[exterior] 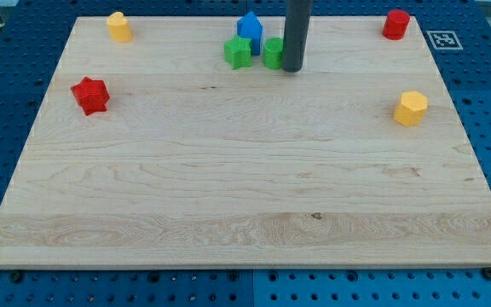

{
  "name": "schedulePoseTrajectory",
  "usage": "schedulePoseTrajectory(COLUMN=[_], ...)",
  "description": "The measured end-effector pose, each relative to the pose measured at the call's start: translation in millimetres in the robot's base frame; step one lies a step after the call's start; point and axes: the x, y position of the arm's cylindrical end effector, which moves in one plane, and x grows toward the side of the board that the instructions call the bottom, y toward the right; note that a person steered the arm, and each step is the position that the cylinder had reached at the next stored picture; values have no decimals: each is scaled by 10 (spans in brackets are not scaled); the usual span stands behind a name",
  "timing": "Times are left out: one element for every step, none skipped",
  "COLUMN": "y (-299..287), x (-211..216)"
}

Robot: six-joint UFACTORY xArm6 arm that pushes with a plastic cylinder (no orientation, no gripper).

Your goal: Point at the yellow hexagon

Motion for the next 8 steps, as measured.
schedulePoseTrajectory(y=[0, 20, 20, 209, 703, 965, 1126, 1143], x=[-210, -276, -276, -47, 410, 502, 502, 593])
